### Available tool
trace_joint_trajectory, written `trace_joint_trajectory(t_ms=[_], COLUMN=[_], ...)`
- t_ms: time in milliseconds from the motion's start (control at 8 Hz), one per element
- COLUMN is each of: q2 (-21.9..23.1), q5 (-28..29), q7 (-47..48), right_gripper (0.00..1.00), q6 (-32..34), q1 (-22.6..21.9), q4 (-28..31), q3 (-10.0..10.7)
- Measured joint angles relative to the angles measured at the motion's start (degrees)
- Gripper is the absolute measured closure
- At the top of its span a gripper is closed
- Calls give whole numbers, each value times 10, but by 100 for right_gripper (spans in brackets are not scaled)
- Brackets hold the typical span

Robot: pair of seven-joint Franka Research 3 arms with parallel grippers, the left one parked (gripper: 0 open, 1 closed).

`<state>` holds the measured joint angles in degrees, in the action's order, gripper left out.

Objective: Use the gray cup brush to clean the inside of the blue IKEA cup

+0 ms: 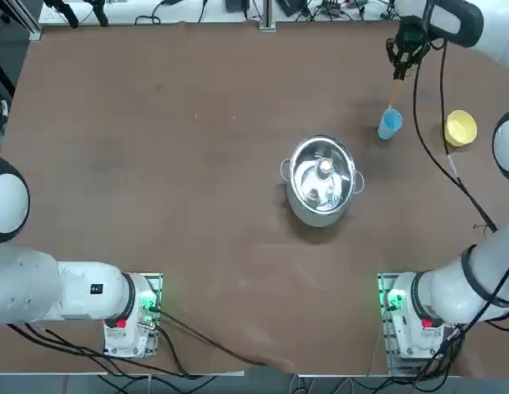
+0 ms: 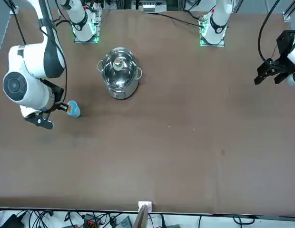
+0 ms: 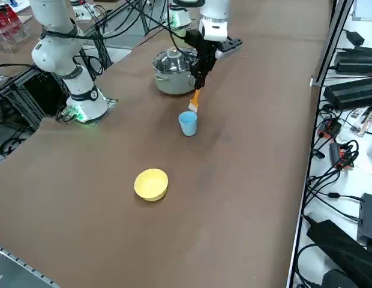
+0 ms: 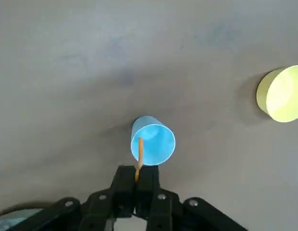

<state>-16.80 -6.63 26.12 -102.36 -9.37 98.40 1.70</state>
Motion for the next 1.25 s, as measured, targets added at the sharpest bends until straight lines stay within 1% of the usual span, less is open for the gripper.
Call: trace_joint_trajectory(t_ms=[750, 1250], q2=[0, -10], q5=[0, 0], q7=[0, 0], right_gripper=[96, 96], q6=[-25, -47], q1=[1, 3], q4=[49, 62], q3=[4, 9])
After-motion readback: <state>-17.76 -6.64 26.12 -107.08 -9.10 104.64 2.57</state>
